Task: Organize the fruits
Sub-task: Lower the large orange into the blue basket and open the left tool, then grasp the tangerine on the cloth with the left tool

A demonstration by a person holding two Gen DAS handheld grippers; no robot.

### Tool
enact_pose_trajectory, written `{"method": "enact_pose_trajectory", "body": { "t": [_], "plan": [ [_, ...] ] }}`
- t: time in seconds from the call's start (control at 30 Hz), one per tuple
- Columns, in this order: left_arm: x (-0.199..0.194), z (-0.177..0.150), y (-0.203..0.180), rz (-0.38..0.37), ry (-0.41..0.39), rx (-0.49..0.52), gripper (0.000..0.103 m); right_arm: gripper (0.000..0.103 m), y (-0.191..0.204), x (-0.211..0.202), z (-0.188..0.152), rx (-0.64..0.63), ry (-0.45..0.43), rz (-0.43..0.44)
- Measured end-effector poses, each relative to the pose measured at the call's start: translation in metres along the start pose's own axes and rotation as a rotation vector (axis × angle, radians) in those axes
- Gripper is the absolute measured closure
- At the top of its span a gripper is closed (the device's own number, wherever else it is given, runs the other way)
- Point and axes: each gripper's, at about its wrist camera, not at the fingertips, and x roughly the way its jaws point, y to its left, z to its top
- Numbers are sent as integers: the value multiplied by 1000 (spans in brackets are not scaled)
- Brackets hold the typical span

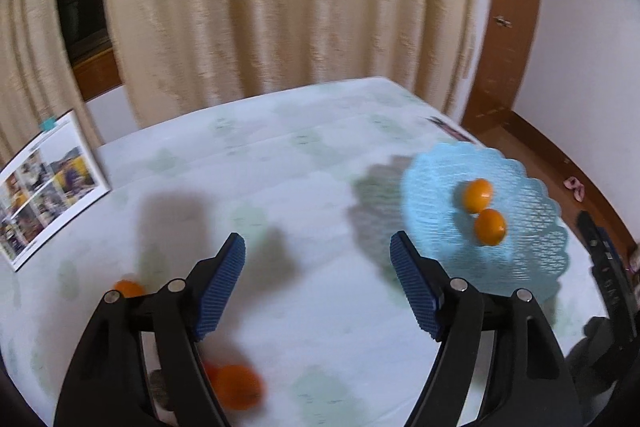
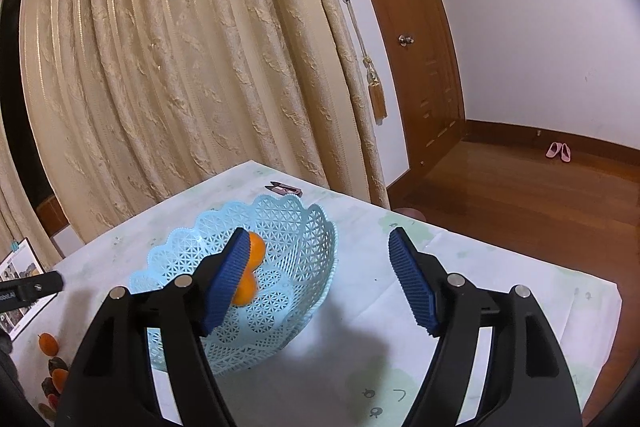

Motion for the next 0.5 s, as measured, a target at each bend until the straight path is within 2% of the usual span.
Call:
{"method": "enact_pose_trajectory", "body": {
  "t": [0.33, 0.5],
  "plan": [
    [-5, -20, 101, 133, 35, -144, 28, 29, 9, -6, -4, -46, -1, -26],
    [0, -30, 138, 171, 57, -208, 28, 29, 20, -16, -11, -62, 21, 0]
  ]
}}
